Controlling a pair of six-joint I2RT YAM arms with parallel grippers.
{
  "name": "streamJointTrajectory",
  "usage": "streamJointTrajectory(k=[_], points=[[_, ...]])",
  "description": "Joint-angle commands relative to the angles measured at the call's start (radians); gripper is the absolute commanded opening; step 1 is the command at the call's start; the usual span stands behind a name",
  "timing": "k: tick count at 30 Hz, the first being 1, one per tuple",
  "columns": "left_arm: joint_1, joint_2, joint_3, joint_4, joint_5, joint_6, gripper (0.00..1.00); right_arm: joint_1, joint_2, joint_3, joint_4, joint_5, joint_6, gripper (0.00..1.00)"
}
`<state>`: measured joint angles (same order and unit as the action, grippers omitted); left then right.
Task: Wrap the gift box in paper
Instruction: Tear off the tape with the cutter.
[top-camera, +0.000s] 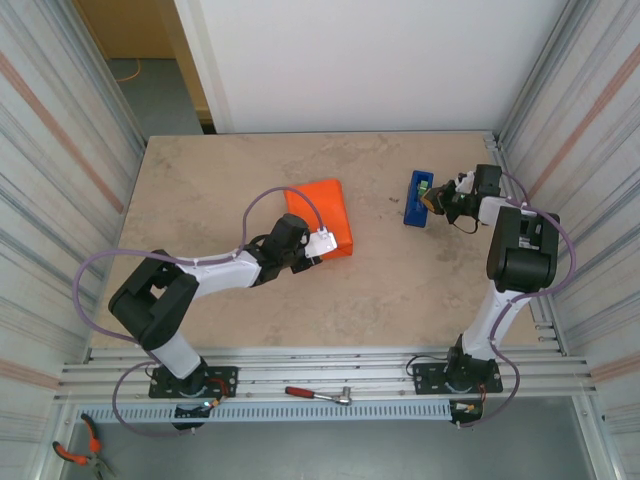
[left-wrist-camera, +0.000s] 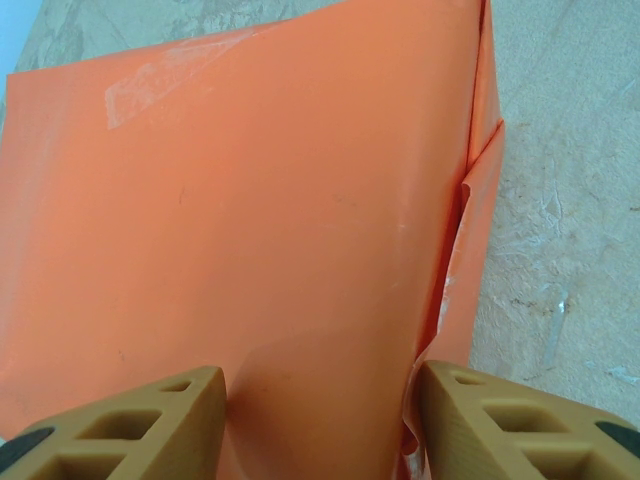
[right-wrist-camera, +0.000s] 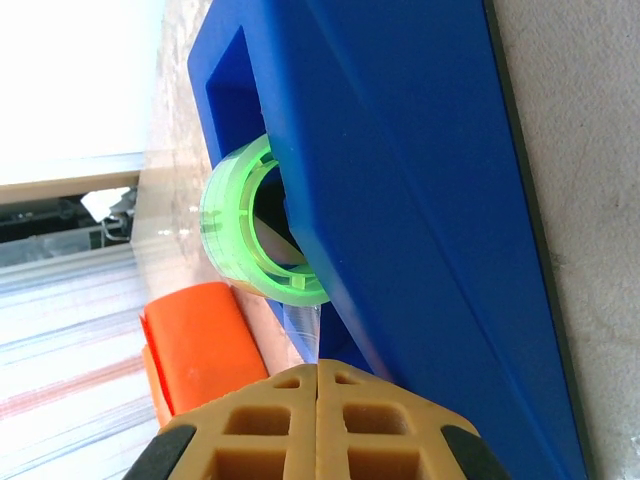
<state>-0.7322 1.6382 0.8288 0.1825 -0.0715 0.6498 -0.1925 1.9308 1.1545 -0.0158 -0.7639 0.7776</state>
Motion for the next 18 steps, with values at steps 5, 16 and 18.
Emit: streamJointTrajectory(k=[5, 16, 18], points=[[0.007, -0.011, 0.007, -0.048, 0.013, -0.017, 0.54, -0.005, -0.079, -0.059, 0.083, -0.063, 0.086, 0.00], [0.007, -0.011, 0.007, -0.049, 0.013, -0.016, 0.54, -0.004, -0.158, -0.096, 0.093, -0.084, 0.110, 0.00], [0.007, -0.011, 0.007, -0.049, 0.012, -0.018, 0.54, -0.004, -0.168, -0.103, 0.099, -0.089, 0.118, 0.00]])
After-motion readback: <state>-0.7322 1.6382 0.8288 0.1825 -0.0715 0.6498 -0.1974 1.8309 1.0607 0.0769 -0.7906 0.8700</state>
